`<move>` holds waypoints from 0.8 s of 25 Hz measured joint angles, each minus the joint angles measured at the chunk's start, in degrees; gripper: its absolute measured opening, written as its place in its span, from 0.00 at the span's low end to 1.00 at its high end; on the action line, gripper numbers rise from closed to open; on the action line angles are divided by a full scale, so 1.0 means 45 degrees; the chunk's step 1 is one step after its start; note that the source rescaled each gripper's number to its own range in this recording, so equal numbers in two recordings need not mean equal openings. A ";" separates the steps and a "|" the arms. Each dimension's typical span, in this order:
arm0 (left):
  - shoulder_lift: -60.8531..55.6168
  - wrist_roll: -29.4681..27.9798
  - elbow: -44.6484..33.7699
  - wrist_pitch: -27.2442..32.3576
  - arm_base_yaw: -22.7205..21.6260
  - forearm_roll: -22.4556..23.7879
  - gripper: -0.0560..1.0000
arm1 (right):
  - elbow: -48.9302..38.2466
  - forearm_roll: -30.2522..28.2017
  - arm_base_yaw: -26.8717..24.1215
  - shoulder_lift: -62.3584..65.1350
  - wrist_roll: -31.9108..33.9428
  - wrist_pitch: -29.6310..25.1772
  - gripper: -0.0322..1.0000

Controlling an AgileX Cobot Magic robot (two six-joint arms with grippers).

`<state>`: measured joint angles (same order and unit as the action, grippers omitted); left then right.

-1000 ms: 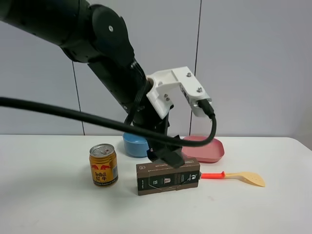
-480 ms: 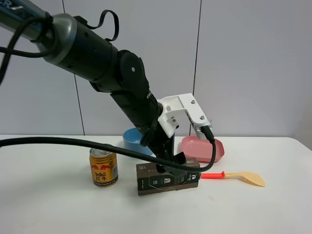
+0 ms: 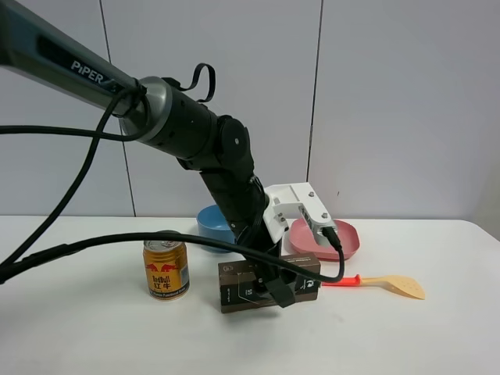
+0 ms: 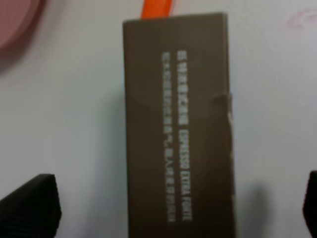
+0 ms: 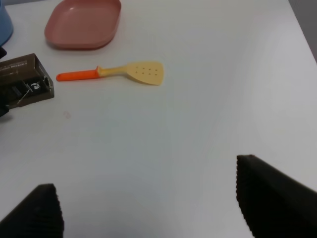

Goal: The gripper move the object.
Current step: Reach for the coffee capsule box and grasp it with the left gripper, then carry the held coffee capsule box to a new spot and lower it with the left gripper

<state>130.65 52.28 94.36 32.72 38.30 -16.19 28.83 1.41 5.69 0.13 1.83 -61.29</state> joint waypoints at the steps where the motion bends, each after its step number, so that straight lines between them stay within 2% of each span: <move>1: 0.0081 0.0000 0.0015 0.0026 -0.0064 0.0000 1.00 | 0.0000 0.0000 0.0000 0.0000 0.0000 0.0000 1.00; 11: 0.0577 0.0000 0.0041 0.0043 -0.0458 0.0000 1.00 | 0.0000 0.0000 0.0000 0.0000 0.0000 0.0000 1.00; 13: 0.0577 0.0000 0.0053 -0.0031 -0.0458 -0.0009 0.96 | 0.0000 0.0000 0.0000 0.0000 0.0000 0.0000 1.00; 14: 0.0577 0.0000 0.0053 -0.0031 -0.0458 -0.0009 0.86 | 0.0000 0.0000 0.0000 0.0000 0.0000 0.0000 1.00; 16: 0.0610 0.0000 0.0053 0.0029 -0.0458 -0.0024 0.55 | 0.0000 0.0000 0.0000 0.0000 0.0000 0.0000 1.00; 18: 0.0587 -0.0012 0.0065 0.0322 -0.0458 -0.0082 0.05 | 0.0000 0.0000 0.0000 0.0000 0.0000 0.0000 1.00; 20: 0.0424 -0.0058 0.0065 0.0613 -0.0458 -0.0147 0.07 | 0.0000 0.0000 0.0000 0.0000 0.0000 0.0000 1.00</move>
<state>132.56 52.02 94.65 35.48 36.23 -16.85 28.83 1.41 5.69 0.13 1.83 -61.29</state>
